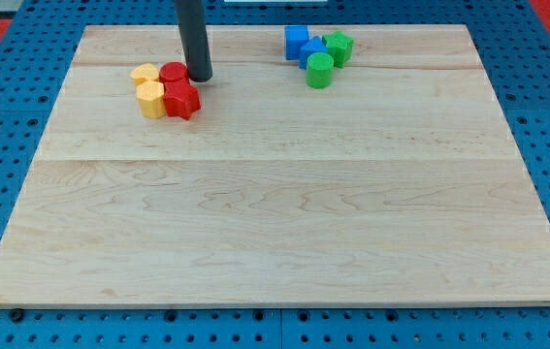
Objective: Point your hand to the top of the red circle
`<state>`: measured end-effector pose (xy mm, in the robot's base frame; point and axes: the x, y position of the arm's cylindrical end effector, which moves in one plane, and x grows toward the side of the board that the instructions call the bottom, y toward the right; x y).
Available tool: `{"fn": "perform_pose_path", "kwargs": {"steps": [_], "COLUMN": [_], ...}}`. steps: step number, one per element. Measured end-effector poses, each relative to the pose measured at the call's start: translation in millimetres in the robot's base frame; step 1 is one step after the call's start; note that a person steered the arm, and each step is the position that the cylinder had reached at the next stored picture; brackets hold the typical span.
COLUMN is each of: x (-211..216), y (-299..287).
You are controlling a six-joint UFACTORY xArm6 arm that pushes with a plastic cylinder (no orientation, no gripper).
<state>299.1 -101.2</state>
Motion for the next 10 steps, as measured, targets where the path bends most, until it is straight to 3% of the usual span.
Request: {"fn": "perform_pose_path", "kwargs": {"steps": [7, 8, 10], "x": [-23, -27, -38], "y": [22, -10, -20]}}
